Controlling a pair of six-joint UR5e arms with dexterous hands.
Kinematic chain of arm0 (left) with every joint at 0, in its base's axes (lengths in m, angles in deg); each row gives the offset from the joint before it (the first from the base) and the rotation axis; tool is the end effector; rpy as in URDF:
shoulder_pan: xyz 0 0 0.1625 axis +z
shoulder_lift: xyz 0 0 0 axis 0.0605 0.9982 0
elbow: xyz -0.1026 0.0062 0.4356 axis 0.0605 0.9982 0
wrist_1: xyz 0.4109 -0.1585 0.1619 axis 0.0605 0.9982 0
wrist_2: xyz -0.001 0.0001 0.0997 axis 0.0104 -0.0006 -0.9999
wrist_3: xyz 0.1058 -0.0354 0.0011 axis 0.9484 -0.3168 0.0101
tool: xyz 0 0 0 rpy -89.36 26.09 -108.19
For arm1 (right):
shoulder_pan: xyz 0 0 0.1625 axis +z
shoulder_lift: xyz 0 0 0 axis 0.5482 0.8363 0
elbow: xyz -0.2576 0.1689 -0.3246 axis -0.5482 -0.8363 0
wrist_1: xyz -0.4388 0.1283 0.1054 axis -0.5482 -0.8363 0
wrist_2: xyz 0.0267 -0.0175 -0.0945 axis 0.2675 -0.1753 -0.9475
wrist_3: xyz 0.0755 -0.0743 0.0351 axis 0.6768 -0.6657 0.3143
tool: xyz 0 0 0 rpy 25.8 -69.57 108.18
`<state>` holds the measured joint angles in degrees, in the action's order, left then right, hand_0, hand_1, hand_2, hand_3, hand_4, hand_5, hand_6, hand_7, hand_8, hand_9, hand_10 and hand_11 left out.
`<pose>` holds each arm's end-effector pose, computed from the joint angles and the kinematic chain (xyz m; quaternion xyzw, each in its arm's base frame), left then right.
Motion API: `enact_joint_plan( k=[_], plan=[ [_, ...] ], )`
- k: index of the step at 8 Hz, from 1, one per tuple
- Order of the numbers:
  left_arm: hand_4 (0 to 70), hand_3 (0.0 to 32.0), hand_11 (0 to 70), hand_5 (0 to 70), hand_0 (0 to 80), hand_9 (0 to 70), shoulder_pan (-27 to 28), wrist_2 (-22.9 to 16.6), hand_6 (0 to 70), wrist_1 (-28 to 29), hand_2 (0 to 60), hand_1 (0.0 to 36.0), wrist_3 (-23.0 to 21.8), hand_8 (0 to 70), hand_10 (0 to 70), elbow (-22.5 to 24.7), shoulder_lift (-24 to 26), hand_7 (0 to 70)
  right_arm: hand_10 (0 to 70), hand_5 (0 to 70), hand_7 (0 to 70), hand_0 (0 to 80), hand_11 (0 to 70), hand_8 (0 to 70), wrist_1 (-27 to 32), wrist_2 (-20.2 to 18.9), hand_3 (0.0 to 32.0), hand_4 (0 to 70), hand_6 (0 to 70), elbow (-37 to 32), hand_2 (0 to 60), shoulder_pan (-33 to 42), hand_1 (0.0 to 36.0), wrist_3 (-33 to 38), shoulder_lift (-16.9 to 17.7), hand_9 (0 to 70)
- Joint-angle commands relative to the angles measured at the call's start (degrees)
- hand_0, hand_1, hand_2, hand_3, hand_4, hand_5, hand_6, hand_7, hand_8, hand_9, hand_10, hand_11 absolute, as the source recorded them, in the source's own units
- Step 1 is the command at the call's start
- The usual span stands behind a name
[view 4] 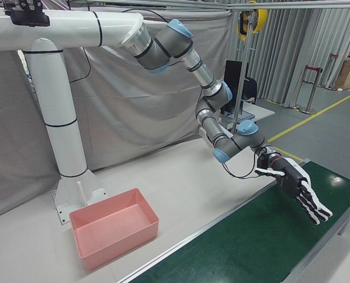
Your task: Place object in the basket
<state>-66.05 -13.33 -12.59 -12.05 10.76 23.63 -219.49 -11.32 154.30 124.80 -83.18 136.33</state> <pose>0.1023 -0.6645 0.5519 -0.0392 0.8242 -0.5432 0.1554 0.1471 -0.5525 0.6805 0.0414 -0.6880 0.7238 0.0317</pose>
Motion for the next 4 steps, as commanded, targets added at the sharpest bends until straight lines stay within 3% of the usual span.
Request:
enact_joint_plan(
  k=[1, 4],
  plan=[
    [9.5, 2.6, 5.0, 11.0, 54.6, 1.1, 0.0, 0.0, 0.0, 0.0, 0.0, 1.6, 0.0, 1.6, 2.6, 0.0, 0.0, 0.0, 0.0, 0.0, 0.0, 0.0, 0.0, 0.0, 0.0, 0.0, 0.0, 0.0, 0.0, 0.0, 0.0, -0.1, 0.0, 0.0, 0.0, 0.0],
    [9.8, 2.2, 5.5, 11.5, 54.6, 1.7, 0.0, 0.0, 0.0, 0.0, 0.0, 2.1, 0.0, 2.2, 3.0, 0.0, 0.0, 0.0, 0.0, 0.0, 0.0, 0.0, 0.0, 0.0, 0.0, 0.0, 0.0, 0.0, 0.0, 0.0, 0.0, -0.1, 0.0, 0.0, 0.0, 0.0]
  ],
)
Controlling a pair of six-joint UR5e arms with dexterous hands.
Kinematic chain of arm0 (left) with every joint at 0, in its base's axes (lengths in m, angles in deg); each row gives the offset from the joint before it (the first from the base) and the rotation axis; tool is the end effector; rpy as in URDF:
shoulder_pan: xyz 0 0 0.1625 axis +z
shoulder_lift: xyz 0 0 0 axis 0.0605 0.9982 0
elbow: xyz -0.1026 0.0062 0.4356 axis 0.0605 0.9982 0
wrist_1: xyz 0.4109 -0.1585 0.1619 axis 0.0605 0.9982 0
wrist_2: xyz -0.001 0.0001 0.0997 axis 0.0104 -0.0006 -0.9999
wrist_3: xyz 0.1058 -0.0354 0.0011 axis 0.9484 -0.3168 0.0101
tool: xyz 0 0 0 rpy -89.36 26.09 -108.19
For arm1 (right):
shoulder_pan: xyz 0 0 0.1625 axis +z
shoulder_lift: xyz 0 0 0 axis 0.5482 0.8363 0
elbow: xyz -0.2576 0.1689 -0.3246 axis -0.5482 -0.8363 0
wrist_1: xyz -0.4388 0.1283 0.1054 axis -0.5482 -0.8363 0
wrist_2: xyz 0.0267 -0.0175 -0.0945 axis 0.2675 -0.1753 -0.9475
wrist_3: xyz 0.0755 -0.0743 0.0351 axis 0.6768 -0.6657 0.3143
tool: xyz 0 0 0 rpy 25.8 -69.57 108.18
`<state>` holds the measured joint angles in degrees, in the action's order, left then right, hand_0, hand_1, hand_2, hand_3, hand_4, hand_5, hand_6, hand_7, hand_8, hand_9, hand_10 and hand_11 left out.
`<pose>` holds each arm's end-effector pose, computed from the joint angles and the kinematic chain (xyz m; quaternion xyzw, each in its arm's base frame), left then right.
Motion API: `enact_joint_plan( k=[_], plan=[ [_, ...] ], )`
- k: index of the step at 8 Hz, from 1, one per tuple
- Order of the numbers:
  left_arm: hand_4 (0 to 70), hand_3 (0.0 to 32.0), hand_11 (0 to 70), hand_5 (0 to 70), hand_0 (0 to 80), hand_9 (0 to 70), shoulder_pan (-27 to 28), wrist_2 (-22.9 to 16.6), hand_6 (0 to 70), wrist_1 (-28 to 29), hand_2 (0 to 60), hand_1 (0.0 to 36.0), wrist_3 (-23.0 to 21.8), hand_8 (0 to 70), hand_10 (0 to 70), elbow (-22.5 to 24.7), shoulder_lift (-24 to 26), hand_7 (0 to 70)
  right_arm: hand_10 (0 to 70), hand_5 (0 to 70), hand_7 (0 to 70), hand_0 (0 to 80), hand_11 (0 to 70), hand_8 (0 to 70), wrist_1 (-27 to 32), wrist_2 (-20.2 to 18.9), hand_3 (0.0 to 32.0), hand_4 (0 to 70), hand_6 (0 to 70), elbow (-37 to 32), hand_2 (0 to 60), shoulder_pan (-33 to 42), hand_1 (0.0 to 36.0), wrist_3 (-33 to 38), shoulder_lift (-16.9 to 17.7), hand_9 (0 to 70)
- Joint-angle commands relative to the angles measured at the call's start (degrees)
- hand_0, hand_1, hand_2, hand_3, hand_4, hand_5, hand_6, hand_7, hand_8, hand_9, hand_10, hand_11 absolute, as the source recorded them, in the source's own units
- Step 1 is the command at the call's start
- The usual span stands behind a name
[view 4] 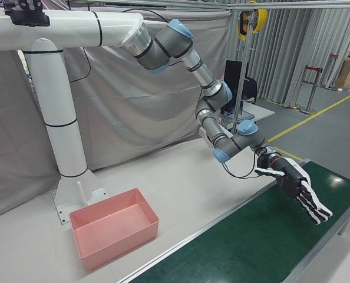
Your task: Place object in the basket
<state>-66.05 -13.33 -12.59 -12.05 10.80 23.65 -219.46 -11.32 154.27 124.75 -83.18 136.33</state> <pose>0.1024 -0.6646 0.5513 -0.0392 0.8245 -0.5428 0.1552 0.1466 -0.5527 0.6807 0.0411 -0.6880 0.7238 0.0320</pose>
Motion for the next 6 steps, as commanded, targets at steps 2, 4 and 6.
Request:
enact_joint_plan(
  k=[2, 4, 6],
  plan=[
    [9.8, 2.2, 5.5, 12.4, 54.7, 1.6, 0.0, 0.0, 0.0, -0.1, 0.0, 1.5, 0.0, 2.2, 3.0, -0.1, 0.0, 0.0, 0.0, 0.0, 0.0, 0.0, 0.0, 0.0, 0.0, 0.0, 0.0, 0.0, 0.0, 0.0, 0.0, 0.1, 0.0, 0.0, 0.0, 0.0],
    [9.9, 2.4, 5.5, 11.7, 54.9, 1.8, 0.1, 0.0, 0.0, -0.3, 0.0, 1.7, 0.0, 2.3, 2.9, -0.1, 0.1, 0.0, 0.0, 0.0, 0.0, 0.0, 0.0, 0.0, 0.0, 0.0, 0.0, 0.0, 0.0, 0.0, 0.0, 0.1, 0.0, 0.0, 0.0, 0.0],
    [9.5, 2.6, 5.6, 12.0, 55.1, 2.0, 0.0, 0.0, 0.0, -0.3, 0.0, 1.9, -0.1, 2.5, 3.0, 0.1, 0.2, 0.0, 0.0, 0.0, 0.0, 0.0, 0.0, 0.0, 0.0, 0.0, 0.0, 0.0, 0.0, -0.1, 0.0, 0.0, 0.0, 0.0, 0.0, 0.0]
  ],
)
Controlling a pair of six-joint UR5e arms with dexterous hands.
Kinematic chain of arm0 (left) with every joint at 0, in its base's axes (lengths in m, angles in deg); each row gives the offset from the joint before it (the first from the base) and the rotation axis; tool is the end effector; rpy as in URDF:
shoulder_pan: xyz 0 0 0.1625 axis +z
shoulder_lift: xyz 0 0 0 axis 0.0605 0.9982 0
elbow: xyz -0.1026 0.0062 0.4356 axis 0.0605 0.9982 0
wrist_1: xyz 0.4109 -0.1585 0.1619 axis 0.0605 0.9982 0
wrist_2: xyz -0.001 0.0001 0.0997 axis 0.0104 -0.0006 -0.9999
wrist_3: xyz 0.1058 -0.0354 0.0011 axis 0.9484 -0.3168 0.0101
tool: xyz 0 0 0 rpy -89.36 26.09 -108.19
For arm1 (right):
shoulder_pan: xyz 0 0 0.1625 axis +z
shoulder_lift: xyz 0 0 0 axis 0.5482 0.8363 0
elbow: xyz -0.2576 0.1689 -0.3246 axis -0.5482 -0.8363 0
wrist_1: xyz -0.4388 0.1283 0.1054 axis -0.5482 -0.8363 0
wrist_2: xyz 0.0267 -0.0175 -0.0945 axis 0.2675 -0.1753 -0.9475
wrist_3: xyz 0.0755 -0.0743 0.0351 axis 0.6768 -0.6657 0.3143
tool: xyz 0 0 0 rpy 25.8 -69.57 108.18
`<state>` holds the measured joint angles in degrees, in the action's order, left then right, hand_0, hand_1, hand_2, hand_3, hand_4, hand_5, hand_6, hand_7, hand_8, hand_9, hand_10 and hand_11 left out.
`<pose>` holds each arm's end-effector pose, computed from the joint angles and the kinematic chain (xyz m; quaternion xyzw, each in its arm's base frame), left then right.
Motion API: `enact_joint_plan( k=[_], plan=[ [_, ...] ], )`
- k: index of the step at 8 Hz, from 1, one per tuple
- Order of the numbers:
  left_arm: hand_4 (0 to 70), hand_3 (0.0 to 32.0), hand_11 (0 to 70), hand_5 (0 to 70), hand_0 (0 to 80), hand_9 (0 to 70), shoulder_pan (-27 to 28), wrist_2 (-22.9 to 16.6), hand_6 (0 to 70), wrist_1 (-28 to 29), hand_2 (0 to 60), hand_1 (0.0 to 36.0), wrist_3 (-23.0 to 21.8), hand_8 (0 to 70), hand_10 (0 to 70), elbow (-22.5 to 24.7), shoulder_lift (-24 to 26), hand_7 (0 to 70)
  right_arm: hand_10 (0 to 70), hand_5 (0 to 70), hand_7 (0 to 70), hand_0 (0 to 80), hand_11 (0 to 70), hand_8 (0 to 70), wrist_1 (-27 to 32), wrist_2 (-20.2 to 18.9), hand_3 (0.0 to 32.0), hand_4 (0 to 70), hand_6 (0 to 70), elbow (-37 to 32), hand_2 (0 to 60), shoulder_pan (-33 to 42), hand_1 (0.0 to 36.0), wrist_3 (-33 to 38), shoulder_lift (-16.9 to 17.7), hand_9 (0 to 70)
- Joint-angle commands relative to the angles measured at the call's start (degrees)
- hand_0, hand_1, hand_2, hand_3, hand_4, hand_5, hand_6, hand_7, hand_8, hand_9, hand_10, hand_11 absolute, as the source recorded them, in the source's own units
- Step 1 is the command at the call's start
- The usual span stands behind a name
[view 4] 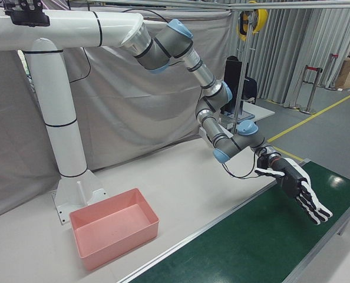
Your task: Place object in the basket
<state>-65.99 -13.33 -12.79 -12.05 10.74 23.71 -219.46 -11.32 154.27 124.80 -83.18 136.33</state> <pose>0.1032 -0.6647 0.5517 -0.0396 0.8234 -0.5441 0.1560 0.1471 -0.5525 0.6807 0.0414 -0.6880 0.7238 0.0317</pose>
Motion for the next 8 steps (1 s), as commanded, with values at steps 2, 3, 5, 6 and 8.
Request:
enact_joint_plan(
  k=[2, 3, 5, 6, 8],
  plan=[
    [9.2, 2.8, 5.6, 11.9, 54.3, 1.6, -0.3, 0.0, 0.0, -0.1, 0.0, 1.9, -0.1, 2.2, 3.1, -0.1, -0.1, 0.0, 0.0, 0.0, 0.0, 0.0, 0.0, 0.0, 0.1, 0.0, 0.0, 0.0, 0.0, -0.2, 0.0, -0.1, 0.0, 0.0, 0.0, 0.0],
    [9.5, 2.6, 5.4, 12.2, 55.0, 1.4, -0.1, 0.0, 0.0, -0.2, 0.0, 2.2, 0.0, 2.0, 2.9, -0.1, 0.0, 0.0, 0.0, 0.0, 0.0, 0.0, 0.0, 0.0, 0.1, 0.0, 0.0, 0.0, 0.0, -0.2, 0.0, -0.1, 0.0, 0.0, 0.0, 0.0],
    [9.4, 2.8, 5.5, 11.6, 55.3, 0.9, -0.2, 0.0, 0.0, -0.6, 0.0, 2.7, 0.0, 1.8, 2.9, 0.2, -0.1, 0.0, 0.0, 0.0, 0.0, 0.0, 0.0, 0.0, 0.1, 0.0, 0.0, 0.0, 0.0, 0.0, 0.0, -0.1, 0.0, 0.0, 0.0, 0.0],
    [9.8, 2.6, 5.6, 11.7, 55.3, 1.1, -0.1, 0.0, 0.0, -0.8, 0.0, 2.8, 0.0, 1.9, 3.0, 0.1, -0.1, 0.0, 0.0, 0.0, 0.0, 0.0, 0.0, 0.0, 0.0, 0.0, 0.0, 0.0, 0.0, 0.2, 0.0, 0.0, 0.0, 0.1, 0.0, 0.0],
    [9.6, 2.8, 5.6, 11.8, 55.7, 1.0, -0.1, 0.0, 0.0, -0.8, 0.0, 2.9, 0.0, 1.8, 2.9, 0.2, 0.0, 0.0, 0.0, 0.0, 0.0, 0.0, 0.0, 0.0, 0.0, 0.0, 0.0, 0.0, 0.0, 0.0, 0.0, -0.1, 0.0, 0.0, 0.0, 0.0]
  ],
)
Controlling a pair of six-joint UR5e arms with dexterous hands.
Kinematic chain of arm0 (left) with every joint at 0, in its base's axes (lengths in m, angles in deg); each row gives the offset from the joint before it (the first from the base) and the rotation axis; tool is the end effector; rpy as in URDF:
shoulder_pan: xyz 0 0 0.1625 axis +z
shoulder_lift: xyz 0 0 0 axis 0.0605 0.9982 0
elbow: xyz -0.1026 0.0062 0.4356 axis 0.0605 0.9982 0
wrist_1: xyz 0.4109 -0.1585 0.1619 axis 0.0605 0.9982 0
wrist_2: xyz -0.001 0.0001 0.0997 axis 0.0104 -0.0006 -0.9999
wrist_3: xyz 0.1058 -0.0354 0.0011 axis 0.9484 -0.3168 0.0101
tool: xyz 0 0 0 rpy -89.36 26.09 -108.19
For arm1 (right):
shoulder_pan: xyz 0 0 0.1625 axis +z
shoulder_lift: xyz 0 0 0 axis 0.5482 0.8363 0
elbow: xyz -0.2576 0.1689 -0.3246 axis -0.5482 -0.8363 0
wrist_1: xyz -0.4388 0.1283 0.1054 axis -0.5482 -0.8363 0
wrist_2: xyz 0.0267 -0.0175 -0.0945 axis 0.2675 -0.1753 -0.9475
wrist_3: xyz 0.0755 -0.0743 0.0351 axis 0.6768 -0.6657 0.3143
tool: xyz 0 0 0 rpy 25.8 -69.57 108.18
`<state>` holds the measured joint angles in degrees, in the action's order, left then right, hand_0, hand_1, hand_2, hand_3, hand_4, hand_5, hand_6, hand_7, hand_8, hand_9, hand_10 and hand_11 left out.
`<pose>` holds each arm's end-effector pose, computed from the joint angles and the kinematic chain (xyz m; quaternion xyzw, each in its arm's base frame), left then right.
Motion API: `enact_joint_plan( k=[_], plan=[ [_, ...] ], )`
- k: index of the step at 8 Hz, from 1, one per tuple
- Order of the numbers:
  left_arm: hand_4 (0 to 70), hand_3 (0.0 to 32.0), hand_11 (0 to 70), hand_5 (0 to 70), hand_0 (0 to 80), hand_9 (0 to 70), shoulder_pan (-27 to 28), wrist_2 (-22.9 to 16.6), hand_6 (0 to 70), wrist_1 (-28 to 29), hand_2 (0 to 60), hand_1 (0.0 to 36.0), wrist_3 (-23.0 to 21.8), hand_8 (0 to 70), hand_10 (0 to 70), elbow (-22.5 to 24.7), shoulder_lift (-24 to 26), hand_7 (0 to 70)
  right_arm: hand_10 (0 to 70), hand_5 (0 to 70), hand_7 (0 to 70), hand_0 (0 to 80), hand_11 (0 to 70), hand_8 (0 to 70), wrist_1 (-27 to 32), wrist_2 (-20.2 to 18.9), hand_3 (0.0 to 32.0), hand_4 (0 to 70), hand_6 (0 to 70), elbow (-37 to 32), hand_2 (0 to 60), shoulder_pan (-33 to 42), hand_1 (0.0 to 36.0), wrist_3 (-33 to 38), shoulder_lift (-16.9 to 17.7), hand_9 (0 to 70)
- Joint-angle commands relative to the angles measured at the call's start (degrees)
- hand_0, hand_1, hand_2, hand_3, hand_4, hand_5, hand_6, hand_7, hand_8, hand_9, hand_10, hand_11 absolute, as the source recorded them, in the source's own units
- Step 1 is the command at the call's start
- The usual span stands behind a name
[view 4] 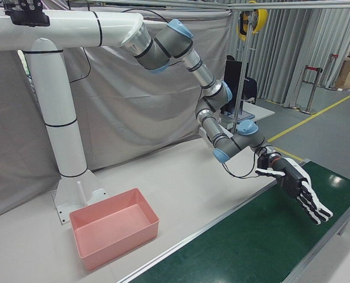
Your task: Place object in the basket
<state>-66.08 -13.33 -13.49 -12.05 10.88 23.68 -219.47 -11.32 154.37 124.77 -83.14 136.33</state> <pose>0.1018 -0.6640 0.5523 -0.0387 0.8206 -0.5483 0.1568 0.1468 -0.5527 0.6798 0.0410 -0.6886 0.7233 0.0316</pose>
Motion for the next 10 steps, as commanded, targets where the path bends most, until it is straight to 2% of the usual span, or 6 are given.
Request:
enact_joint_plan(
  k=[1, 7, 10],
  plan=[
    [9.6, 2.4, 5.8, 12.5, 55.3, 1.0, 0.0, 0.0, 0.0, -0.1, 0.0, 3.0, 0.0, 1.9, 3.1, 0.0, 0.1, 0.0, 0.0, 0.0, 0.0, 0.0, 0.0, 0.0, 0.0, 0.0, 0.0, 0.0, 0.0, 0.0, 0.0, 0.1, 0.0, 0.0, 0.0, 0.0],
    [9.9, 2.2, 5.8, 12.6, 54.5, 1.5, 0.1, 0.0, 0.0, -0.1, 0.0, 1.0, 0.4, 2.1, 3.3, 0.0, 0.8, 0.0, 0.0, 0.0, 0.0, 0.0, 0.0, 0.0, 0.0, 0.0, 0.0, 0.0, 0.0, 0.0, 0.0, 0.0, 0.0, 0.0, 0.0, 0.0],
    [8.6, 4.4, 4.9, 8.4, 53.9, 0.5, 0.1, 0.0, 0.0, -0.1, 0.0, 0.7, 0.4, 1.2, 2.6, 0.1, 0.8, 0.0, 0.0, 0.0, 0.0, 0.0, 0.0, 0.0, 0.0, 0.0, 0.0, 0.0, 0.0, -0.1, 0.0, 0.0, 0.0, 0.0, 0.0, 0.0]
  ],
)
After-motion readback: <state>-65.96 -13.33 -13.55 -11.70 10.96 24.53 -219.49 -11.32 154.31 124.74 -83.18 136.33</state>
